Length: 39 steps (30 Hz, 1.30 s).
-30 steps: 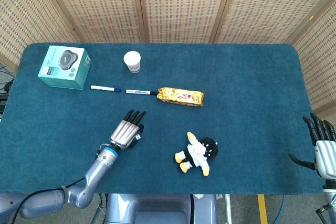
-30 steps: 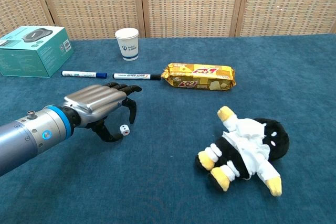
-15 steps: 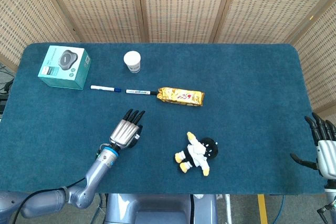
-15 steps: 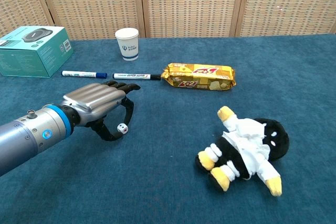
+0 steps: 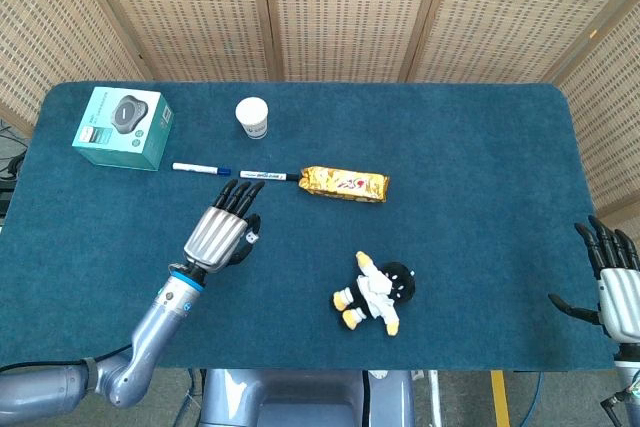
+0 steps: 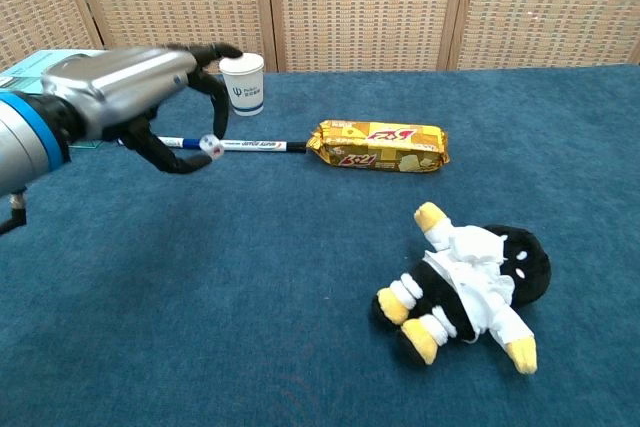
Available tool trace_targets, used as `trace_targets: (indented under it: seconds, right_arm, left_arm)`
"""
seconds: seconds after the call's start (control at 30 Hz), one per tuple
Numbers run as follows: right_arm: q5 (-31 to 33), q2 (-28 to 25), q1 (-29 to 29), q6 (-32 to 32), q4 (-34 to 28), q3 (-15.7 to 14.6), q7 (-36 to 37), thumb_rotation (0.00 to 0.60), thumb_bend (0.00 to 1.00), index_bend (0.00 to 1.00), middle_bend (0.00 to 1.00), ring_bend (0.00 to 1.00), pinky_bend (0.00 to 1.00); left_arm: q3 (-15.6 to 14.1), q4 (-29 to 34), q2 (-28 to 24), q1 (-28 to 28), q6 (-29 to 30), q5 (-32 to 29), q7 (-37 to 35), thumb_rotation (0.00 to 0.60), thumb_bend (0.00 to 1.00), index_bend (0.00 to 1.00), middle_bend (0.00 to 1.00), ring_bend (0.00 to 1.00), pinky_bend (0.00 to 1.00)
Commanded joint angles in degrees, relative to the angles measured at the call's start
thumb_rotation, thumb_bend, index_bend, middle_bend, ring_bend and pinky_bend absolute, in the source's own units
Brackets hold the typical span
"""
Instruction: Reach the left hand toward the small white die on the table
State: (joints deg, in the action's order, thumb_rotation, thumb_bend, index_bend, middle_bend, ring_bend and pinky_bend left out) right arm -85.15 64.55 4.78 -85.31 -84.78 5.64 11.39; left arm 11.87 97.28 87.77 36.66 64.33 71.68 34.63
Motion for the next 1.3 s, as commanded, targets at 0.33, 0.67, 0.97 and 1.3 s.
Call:
trace_targets:
  seconds: [0.33, 0.67, 0.97, 1.3]
  right_arm:
    - [-0.2, 0.0, -0.2, -0.5, -0.5, -0.1, -0.6, 0.6, 0.13, 0.0, 0.0, 0.0, 0.0]
    - [-0.3, 0.2, 0.0, -0.1, -0.5, -0.2, -1.1, 0.6, 0.13, 0.0, 0.0, 0.0, 0.0]
    - [-0.2, 0.0, -0.1, -0.3, -0.8, -0.2, -0.9, 0.6, 0.13, 0.0, 0.0, 0.0, 0.0]
    - [-0.2, 0.2, 0.1, 0.0, -0.9, -0.2, -1.5, 0.6, 0.13, 0.0, 0.0, 0.0, 0.0]
  left_arm:
    - [3.8, 10.3, -8.6, -0.7, 2.9, -1.6, -1.2, 0.6, 0.32, 0.02, 0.0, 0.0, 0.0]
    - [3.2, 10.4, -11.7, -2.2, 4.1, -1.6, -5.2, 0.6, 0.19, 0.0, 0.0, 0.0, 0.0]
    - [-2.8, 4.4, -18.2, -11.2, 10.2, 3.0, -16.9, 0.6, 0.0, 0.0, 0.0, 0.0, 0.0]
    - [-8.2, -9.2, -19.8, -22.3, 20.6, 8.4, -36.4, 0.6, 0.0, 0.0, 0.0, 0.0, 0.0]
